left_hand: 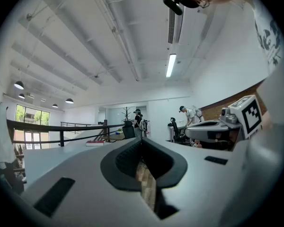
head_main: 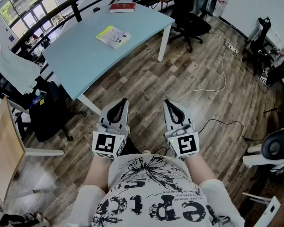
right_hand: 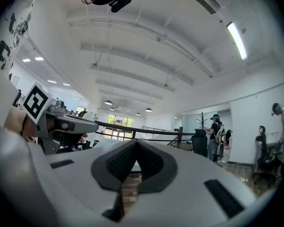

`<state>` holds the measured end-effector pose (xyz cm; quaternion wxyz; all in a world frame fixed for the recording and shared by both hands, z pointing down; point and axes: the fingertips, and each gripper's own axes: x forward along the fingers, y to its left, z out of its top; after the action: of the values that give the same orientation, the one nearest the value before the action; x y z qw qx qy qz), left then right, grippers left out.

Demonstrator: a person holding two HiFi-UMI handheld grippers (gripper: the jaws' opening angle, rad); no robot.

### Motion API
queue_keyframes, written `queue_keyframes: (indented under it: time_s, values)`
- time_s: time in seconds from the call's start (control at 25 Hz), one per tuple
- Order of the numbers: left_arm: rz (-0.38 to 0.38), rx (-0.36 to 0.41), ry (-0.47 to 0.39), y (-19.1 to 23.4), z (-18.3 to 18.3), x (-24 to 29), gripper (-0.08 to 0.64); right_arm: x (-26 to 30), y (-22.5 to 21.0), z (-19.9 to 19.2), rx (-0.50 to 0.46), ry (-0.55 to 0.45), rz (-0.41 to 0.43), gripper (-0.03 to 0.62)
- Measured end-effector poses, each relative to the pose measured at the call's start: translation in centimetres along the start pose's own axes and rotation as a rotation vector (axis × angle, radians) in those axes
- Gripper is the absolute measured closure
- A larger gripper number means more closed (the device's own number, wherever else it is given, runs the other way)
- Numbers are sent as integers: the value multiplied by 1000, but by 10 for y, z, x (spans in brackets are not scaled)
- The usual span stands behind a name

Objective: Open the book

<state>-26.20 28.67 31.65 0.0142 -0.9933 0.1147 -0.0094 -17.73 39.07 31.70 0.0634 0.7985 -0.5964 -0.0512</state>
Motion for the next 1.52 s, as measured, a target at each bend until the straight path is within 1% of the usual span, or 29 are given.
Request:
queue_keyframes:
  time_s: [0.32,0.56,0.68,0.88,1.04,1.24,1.36,1.52]
  values:
    - [-22,-6,24,-8,-5,13,538,1,-15,-11,22,32,-14,583]
    - [-44,-20,52,-15,-13,26,538,-3,-31,-15,75,2,-39,581]
    - [-45,-19,69,-13,-17,36,538,5,-41,-22,74,25,-44,581]
    - [-73,-13,123,-5,-36,63,538,27,-53,-38,86,49,-57,581]
    - [-84,-17,136,21,-48,97,538,62,-67,-55,99,77,-72,581]
    - [-76,-60,130,63,-60,159,538,117,-96,-77,96,116,-98,581]
    - [-68,-70,124,95,-63,200,538,163,-117,-82,81,123,-101,581]
    - [-67,-70,113,147,-60,262,538,239,-146,-82,55,130,-97,581]
